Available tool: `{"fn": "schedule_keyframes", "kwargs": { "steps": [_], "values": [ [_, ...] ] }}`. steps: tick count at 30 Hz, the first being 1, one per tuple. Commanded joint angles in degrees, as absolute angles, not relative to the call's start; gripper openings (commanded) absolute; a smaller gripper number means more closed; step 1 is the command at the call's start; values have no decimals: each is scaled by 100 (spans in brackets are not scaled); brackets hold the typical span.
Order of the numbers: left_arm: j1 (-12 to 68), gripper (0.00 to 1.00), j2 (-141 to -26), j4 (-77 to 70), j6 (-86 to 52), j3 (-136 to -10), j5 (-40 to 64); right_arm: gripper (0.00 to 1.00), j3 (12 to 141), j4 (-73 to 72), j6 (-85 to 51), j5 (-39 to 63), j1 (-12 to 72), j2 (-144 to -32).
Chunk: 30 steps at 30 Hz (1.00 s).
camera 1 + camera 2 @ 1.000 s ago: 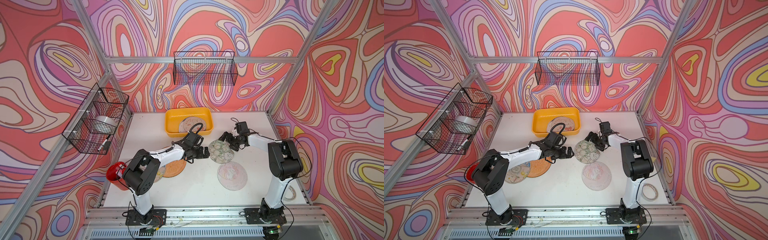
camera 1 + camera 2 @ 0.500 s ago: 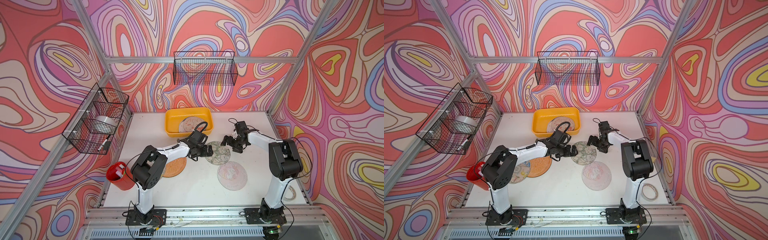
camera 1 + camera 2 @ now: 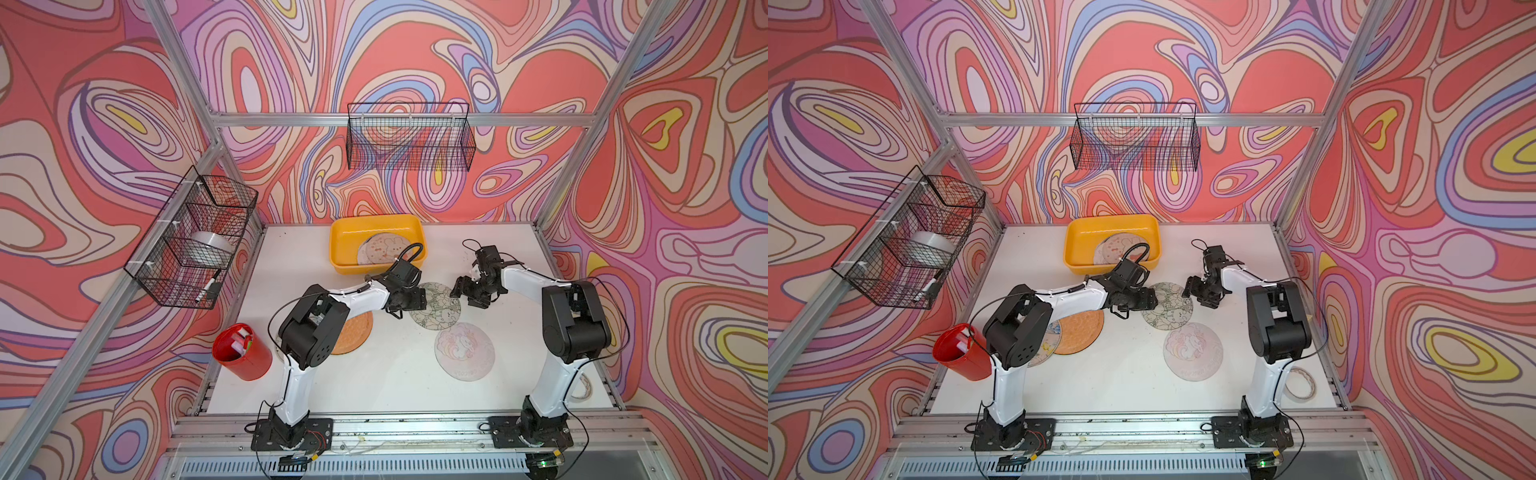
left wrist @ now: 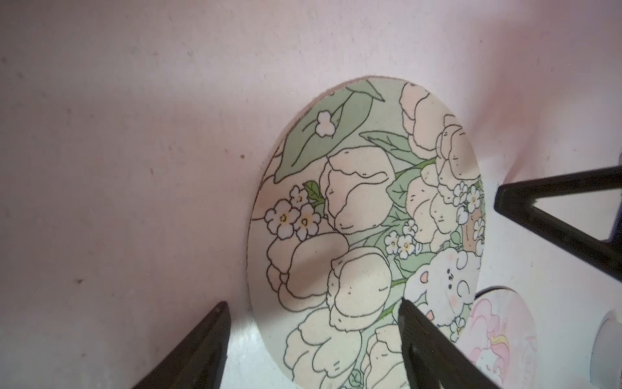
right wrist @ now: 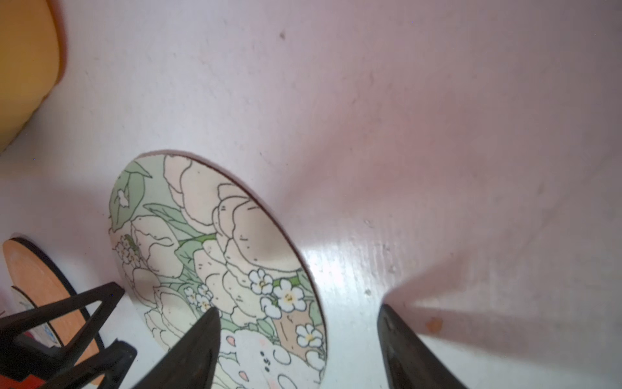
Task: Put the coasters into the storage box
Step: Pick up the coaster from the center of the board.
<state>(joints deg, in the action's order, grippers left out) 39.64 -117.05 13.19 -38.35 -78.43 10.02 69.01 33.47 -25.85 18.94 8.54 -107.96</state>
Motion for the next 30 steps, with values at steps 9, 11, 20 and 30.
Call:
{"fn": "schedule_keyframes", "kwargs": {
  "steps": [9,11,20,30],
  "values": [
    [4034,71,-11988,1640,-3906,-7921,895,59,6627,3410,-2725,2214,1046,-11045],
    [4036,70,-11997,1644,-3894,-7919,914,57,6647,3401,-2731,2230,1060,-11065],
    [4045,68,-12006,1615,-3919,-7893,966,46,6670,3375,-2733,2311,1099,-11131],
    [4061,68,-11913,1557,-3945,-7793,963,1,6731,3340,-2794,2308,1113,-11033]
  ]
}}
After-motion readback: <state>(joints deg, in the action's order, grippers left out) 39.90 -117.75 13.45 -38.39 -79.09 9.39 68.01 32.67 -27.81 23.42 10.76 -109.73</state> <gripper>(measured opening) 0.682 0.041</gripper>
